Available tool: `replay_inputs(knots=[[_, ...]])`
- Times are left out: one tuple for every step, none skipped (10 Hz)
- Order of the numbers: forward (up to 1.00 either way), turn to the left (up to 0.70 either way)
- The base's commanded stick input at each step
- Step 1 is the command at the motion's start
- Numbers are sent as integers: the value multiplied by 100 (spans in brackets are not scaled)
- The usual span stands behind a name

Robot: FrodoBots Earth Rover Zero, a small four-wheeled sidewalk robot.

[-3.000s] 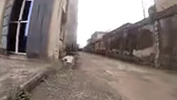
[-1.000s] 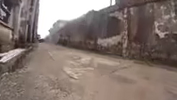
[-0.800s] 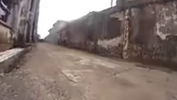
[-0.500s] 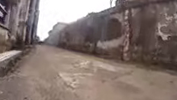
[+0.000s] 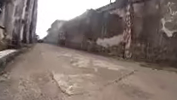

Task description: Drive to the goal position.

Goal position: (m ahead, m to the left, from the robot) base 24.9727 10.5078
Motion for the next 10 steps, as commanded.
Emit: replay_inputs(knots=[[50, 0], [50, 0], [50, 0], [50, 0], [50, 0], [50, 0], [50, 0], [50, 0], [50, 0], [50, 0]])
